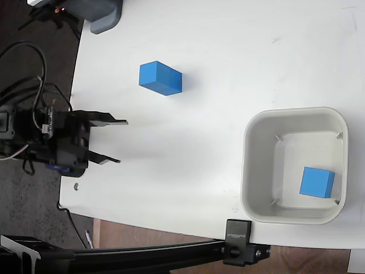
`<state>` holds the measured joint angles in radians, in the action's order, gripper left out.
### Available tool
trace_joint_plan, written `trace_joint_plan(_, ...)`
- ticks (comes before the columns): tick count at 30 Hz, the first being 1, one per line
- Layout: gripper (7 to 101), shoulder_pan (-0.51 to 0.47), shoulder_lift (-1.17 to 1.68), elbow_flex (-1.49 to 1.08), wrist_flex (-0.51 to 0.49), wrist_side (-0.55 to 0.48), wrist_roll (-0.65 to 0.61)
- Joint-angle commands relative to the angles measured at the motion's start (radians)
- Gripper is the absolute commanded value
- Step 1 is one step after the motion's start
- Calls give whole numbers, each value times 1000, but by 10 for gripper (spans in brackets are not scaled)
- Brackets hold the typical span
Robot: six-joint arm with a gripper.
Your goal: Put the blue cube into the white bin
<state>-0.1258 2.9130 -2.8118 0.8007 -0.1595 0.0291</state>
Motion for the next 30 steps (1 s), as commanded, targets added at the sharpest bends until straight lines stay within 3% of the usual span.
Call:
trace_joint_plan(1, 1000, 94, 141, -69, 17, 98, 28)
trace_joint_plan(5, 1003, 201, 140, -114, -12, 222, 28)
trace_joint_plan(30, 1003, 189, 141, -183, -31, 255, 37)
